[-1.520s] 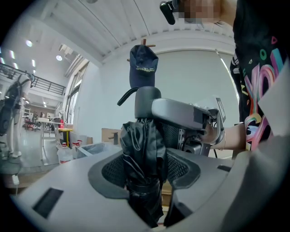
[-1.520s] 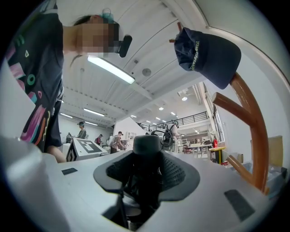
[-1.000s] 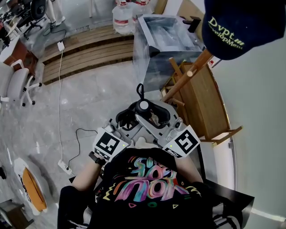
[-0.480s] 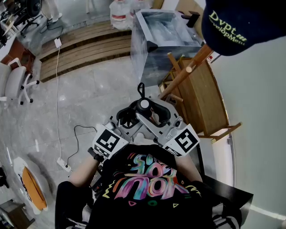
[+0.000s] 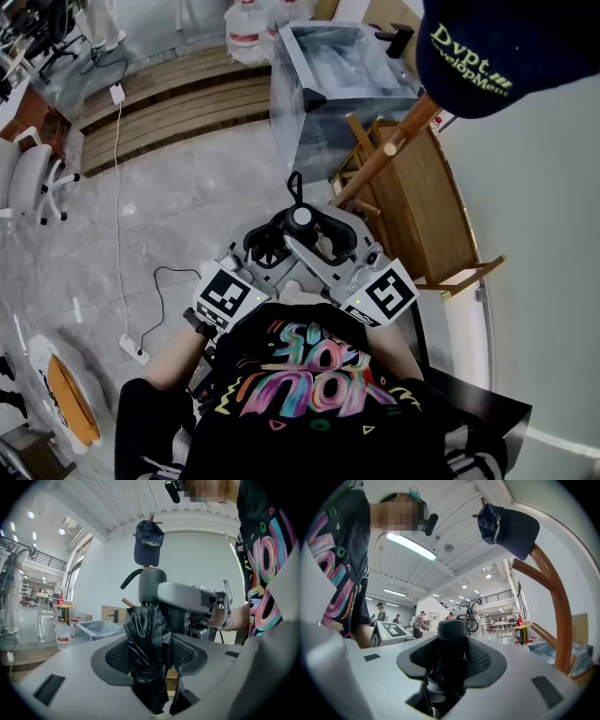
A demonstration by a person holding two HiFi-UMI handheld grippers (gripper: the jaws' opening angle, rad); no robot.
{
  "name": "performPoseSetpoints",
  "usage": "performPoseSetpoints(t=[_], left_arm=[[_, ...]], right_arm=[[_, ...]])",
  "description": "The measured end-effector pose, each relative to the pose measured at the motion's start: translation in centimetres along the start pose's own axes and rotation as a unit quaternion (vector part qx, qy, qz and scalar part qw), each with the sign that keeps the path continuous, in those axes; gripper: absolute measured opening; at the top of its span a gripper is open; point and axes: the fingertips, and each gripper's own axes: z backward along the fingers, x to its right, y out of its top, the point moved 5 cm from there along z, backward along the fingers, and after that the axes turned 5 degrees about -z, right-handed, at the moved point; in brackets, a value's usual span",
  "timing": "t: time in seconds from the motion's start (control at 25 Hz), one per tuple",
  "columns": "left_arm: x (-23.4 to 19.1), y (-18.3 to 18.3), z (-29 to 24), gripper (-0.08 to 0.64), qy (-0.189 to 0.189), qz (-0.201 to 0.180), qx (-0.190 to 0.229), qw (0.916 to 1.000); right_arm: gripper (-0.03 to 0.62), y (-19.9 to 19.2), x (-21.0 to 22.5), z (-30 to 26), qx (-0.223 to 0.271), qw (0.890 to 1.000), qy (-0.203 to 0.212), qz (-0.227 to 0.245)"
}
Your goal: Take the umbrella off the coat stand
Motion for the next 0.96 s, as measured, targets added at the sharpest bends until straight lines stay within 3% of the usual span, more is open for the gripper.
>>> performPoseSetpoints(t=[0.96], left_arm=[[-0.03, 0.46, -0.31, 0.232, -0.01, -0.006, -0.002, 0.9999]], right_arm=[[0.193, 0.36, 0.27, 0.25, 0.008, 1.0, -0.004, -0.002]])
